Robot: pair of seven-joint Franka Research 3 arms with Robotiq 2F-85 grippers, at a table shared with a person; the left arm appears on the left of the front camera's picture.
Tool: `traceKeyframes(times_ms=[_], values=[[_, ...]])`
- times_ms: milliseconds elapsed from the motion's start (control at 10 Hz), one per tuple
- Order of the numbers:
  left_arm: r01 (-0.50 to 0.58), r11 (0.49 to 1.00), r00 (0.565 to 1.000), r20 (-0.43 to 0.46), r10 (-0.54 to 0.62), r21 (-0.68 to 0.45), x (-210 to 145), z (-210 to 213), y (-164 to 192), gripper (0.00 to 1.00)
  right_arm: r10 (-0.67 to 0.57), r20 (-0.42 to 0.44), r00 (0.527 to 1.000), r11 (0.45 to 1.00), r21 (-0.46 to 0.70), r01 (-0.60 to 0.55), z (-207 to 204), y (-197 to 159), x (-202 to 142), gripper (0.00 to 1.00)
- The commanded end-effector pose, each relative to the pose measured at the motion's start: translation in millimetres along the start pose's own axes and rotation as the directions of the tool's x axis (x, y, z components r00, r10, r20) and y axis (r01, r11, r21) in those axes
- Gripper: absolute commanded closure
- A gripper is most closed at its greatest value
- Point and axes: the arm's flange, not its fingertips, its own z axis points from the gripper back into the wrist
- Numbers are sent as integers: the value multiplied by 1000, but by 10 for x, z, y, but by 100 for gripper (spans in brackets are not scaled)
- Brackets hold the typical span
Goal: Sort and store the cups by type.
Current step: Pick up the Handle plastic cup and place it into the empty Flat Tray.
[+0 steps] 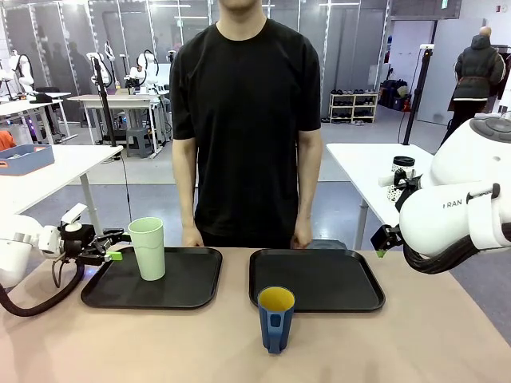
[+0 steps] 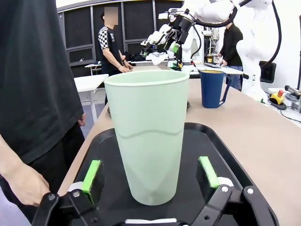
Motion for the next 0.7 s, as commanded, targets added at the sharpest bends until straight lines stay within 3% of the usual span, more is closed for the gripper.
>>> traceKeyframes(times_ms=[0,300,500,600], values=[[-37,999,999,29,37,-2,186,157,-133,0,-1,-1,1000,1000,1,1,-11,-1,-20,0],[-62,998,998,-12,62,16,610,378,-691,0,-1,-1,1000,1000,1,1,-11,-1,-20,0],[-76,987,985,-145,97,142,930,359,-1023,0,-1,-1,1000,1000,1,1,-11,-1,-20,0],[-31,988,973,-223,64,148,1135,363,-1155,0,-1,-1,1000,1000,1,1,-11,-1,-20,0]])
